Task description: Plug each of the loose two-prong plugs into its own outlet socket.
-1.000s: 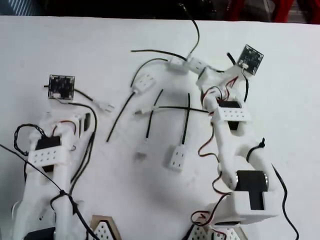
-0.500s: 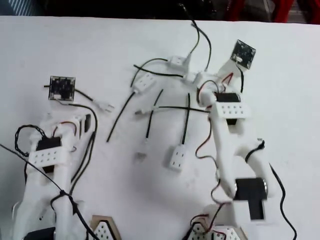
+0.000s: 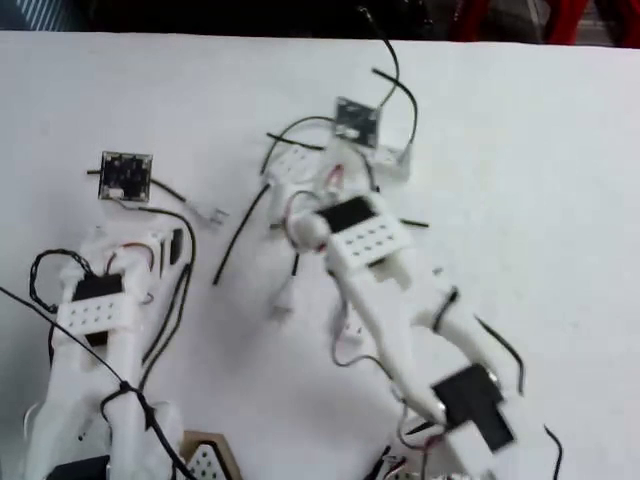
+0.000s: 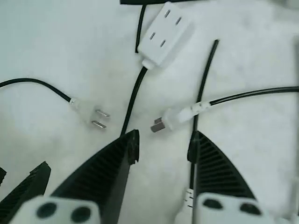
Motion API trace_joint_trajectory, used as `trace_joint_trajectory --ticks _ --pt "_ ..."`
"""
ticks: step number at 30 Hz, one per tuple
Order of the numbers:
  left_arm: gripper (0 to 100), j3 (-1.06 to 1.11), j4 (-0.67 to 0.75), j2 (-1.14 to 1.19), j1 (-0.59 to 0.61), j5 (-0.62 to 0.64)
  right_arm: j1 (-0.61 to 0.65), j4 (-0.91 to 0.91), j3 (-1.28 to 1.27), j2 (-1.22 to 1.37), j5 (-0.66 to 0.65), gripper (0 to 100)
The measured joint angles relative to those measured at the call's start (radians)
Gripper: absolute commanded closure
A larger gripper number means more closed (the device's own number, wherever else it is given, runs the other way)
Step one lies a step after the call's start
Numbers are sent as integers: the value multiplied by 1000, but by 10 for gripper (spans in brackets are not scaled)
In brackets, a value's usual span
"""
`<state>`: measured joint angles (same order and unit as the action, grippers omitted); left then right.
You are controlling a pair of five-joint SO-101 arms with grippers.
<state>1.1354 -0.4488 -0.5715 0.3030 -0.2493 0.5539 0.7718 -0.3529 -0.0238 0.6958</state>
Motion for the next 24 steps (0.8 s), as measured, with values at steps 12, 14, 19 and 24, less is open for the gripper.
trace_joint_trajectory --ticks 12,14,19,24 --pt "745 3 0 0 0 0 11 0 163 262 196 836" --pt "745 3 0 0 0 0 12 0 164 267 199 836" --pt "745 3 0 0 0 0 11 0 164 272 199 836" --pt "745 3 0 0 0 0 11 -9 167 298 199 836"
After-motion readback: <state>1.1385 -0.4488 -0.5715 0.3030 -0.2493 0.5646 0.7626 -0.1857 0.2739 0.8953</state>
